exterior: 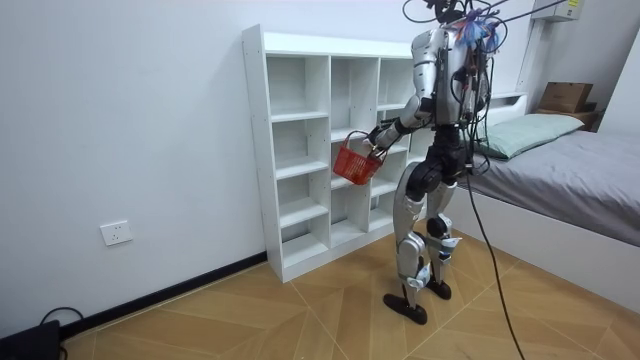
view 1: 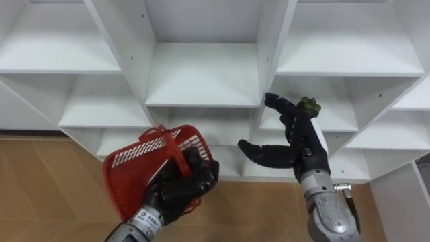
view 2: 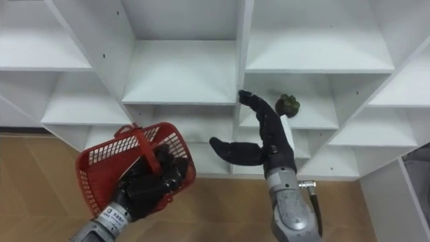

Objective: Collect fruits from the closet

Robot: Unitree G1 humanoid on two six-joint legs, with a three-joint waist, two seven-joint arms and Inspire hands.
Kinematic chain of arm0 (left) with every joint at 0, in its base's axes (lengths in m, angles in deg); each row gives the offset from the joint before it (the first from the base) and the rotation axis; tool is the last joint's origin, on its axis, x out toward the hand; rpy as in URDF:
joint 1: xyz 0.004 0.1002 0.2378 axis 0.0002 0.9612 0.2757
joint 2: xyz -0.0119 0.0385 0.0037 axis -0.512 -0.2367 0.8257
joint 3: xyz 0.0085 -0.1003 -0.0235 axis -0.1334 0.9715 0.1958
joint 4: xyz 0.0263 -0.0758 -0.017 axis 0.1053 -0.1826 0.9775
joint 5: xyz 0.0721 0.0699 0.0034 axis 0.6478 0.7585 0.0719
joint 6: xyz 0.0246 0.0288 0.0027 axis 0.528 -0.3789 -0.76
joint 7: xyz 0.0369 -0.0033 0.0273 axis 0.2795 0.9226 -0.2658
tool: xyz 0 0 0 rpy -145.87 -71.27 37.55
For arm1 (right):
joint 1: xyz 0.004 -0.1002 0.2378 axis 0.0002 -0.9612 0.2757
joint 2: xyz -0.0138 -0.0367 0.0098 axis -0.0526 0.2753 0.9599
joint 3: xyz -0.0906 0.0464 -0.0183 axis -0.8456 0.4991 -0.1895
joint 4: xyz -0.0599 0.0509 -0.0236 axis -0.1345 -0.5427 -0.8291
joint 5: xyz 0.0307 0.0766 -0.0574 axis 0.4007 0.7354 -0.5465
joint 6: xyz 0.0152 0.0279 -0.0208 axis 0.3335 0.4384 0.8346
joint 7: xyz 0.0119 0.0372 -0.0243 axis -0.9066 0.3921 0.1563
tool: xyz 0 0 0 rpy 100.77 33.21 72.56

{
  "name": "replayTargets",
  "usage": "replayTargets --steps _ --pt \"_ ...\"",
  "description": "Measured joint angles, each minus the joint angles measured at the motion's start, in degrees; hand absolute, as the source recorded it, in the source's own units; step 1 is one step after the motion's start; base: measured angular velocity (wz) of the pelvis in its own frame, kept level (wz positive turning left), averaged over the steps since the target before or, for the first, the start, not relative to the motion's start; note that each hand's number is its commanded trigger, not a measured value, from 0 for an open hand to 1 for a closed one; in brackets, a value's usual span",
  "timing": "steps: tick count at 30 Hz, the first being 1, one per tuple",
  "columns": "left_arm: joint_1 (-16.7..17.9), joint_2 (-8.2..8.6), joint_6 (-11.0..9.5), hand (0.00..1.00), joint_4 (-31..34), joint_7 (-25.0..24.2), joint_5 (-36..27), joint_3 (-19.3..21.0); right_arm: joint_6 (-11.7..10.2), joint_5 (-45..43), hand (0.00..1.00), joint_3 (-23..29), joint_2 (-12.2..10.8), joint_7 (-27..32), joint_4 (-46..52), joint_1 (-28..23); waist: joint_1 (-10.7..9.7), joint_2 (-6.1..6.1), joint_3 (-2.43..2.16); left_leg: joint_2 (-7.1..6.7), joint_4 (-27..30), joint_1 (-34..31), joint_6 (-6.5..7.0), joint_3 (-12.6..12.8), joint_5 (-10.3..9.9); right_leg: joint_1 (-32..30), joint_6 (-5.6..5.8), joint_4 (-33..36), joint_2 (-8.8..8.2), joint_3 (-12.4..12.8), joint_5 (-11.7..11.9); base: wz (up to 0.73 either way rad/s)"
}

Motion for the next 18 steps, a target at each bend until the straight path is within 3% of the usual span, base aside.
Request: replayTargets --steps 7,18 --pt "0.36 0.53 0.0 1.0 -0.03 1.62 0.0 0.97 -0.01 -3.48 0.0 4.25 0.35 5.09 2.7 -3.12 -0.44 0.18 -0.43 0.61 -0.02 0.4 -0.29 1.92 -0.18 -0.65 -0.34 0.25 0.69 1.74 0.33 -0.14" --pt "0.49 0.6 0.0 1.0 -0.01 1.7 0.03 1.01 -1.02 -5.14 0.0 4.27 0.38 8.98 3.55 -4.04 -0.57 0.13 -0.8 0.96 0.01 0.65 -0.45 2.35 -0.27 -0.66 -0.55 0.2 1.04 2.18 0.53 -0.03"
